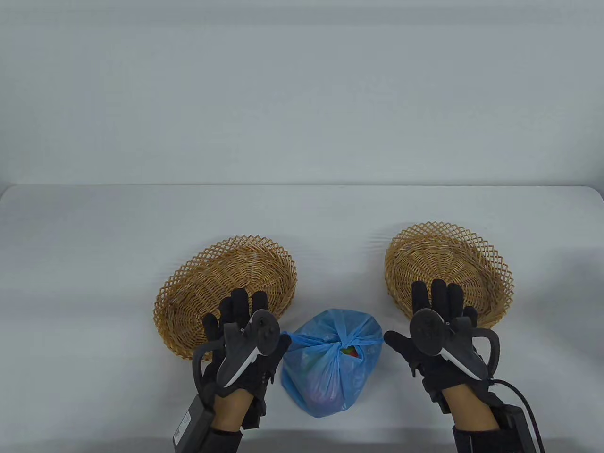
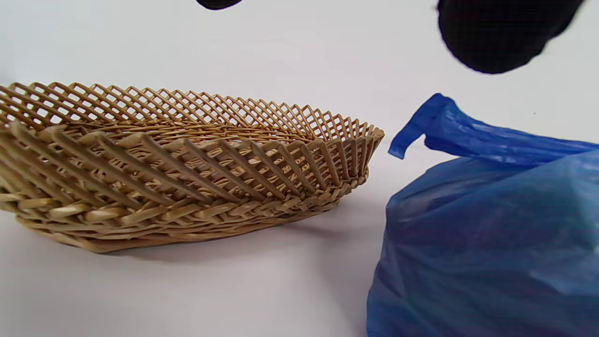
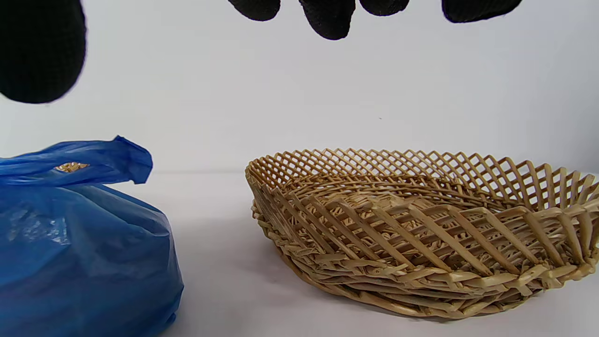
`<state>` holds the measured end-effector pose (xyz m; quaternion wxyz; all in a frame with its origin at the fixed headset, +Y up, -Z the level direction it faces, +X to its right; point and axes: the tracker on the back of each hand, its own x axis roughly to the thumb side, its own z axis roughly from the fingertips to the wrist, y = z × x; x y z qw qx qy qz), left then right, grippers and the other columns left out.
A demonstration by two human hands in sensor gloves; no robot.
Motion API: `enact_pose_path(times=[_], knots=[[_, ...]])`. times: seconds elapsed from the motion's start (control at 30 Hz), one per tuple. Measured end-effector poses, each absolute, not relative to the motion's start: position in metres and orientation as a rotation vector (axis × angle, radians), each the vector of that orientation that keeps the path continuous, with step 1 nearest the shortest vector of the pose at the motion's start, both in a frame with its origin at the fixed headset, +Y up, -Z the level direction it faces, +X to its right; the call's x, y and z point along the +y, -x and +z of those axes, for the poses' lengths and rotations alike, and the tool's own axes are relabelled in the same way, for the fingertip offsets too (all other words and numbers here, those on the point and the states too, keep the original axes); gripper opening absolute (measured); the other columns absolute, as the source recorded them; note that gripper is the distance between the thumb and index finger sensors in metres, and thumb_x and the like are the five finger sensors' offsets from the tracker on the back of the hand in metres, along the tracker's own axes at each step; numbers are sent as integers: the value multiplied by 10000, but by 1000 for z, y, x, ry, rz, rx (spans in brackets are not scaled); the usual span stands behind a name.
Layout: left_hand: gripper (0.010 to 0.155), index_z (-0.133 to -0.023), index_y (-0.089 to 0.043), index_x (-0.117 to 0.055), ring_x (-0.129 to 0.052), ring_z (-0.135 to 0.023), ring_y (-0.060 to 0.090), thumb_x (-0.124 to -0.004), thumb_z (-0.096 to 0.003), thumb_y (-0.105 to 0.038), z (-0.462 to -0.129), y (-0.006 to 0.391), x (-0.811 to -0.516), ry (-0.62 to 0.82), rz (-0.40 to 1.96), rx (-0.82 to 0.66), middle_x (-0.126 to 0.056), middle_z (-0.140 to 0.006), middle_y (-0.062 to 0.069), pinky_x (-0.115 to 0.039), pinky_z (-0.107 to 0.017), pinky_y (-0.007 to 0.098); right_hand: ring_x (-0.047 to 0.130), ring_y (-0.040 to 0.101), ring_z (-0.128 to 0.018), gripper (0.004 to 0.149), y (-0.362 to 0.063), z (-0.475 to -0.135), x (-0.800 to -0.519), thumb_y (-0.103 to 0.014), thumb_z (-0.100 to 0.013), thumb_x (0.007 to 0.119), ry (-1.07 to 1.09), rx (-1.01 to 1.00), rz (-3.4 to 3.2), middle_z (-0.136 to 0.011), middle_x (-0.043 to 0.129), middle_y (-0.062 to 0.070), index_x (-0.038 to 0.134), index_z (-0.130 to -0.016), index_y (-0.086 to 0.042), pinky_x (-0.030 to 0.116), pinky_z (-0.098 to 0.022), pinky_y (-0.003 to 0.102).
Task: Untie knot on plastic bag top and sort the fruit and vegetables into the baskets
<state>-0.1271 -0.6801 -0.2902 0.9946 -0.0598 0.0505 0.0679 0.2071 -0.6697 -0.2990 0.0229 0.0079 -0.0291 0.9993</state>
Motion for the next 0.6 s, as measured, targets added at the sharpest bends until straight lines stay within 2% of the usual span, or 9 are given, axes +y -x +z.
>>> enact_pose_path(times=[0.13, 0.17, 0.27, 0.33, 0.37, 0.43, 0.47, 0.53, 0.6], knots=[[940, -1123, -349, -173, -328, -1190, 374, -664, -405, -705, -289, 126, -677, 103, 151, 95, -150, -1221, 76, -312, -846, 669, 156, 546, -1061, 1044, -205, -299, -670, -689, -397, 757, -44, -79, 3093, -1171, 233, 273, 176, -1098, -179, 314, -680, 787], [917, -1129, -352, -218, -428, -1179, 351, -660, -409, -708, -288, 124, -675, 83, 149, 93, -214, -1229, 72, -407, -851, 612, 184, 548, -1066, 1033, -205, -299, -669, -686, -402, 754, -35, -70, 3088, -1172, 253, 270, 188, -1100, -177, 320, -682, 785], [840, -1124, -362, -360, -633, -1121, 287, -653, -418, -711, -284, 117, -669, 49, 143, 64, -430, -1218, -6, -539, -833, 527, 268, 538, -1073, 974, -203, -299, -667, -663, -418, 749, -35, -103, 3075, -1171, 339, 257, 259, -1104, -175, 359, -685, 771], [753, -1083, -357, -526, -782, -1032, 260, -660, -424, -698, -281, 112, -666, 35, 149, 32, -633, -1146, -31, -623, -797, 496, 380, 509, -1079, 912, -200, -298, -667, -637, -429, 749, -38, -143, 3064, -1161, 451, 220, 339, -1098, -173, 410, -689, 752], [700, -1039, -355, -624, -861, -964, 241, -664, -426, -690, -280, 111, -665, 34, 158, 16, -744, -1079, -42, -668, -771, 479, 485, 464, -1078, 851, -198, -298, -667, -618, -432, 755, -56, -183, 3050, -1138, 560, 174, 421, -1082, -182, 460, -692, 734], [594, -912, -351, -799, -994, -795, 216, -674, -428, -671, -277, 107, -663, 47, 197, -27, -926, -912, -57, -755, -698, 451, 751, 342, -1015, 677, -192, -295, -667, -583, -433, 768, -75, -262, 3005, -1032, 805, 67, 621, -1008, -258, 602, -702, 660], [561, -855, -346, -854, -1037, -712, 206, -675, -429, -664, -276, 105, -663, 68, 224, -59, -986, -830, -59, -789, -658, 439, 819, 312, -975, 610, -187, -293, -666, -564, -435, 774, -92, -282, 2979, -976, 873, 38, 688, -965, -275, 647, -698, 629], [539, -798, -332, -902, -1068, -627, 204, -674, -434, -657, -276, 100, -666, 109, 247, -101, -1032, -748, -52, -818, -614, 430, 876, 267, -939, 552, -179, -290, -667, -540, -438, 778, -131, -318, 2951, -931, 919, 0, 725, -933, -300, 699, -698, 571], [552, -821, -326, -890, -1062, -644, 213, -672, -436, -656, -275, 94, -671, 138, 222, -124, -1021, -771, -46, -811, -617, 438, 852, 237, -974, 550, -170, -290, -671, -512, -443, 781, -189, -276, 2935, -963, 891, -29, 688, -951, -324, 697, -722, 544]])
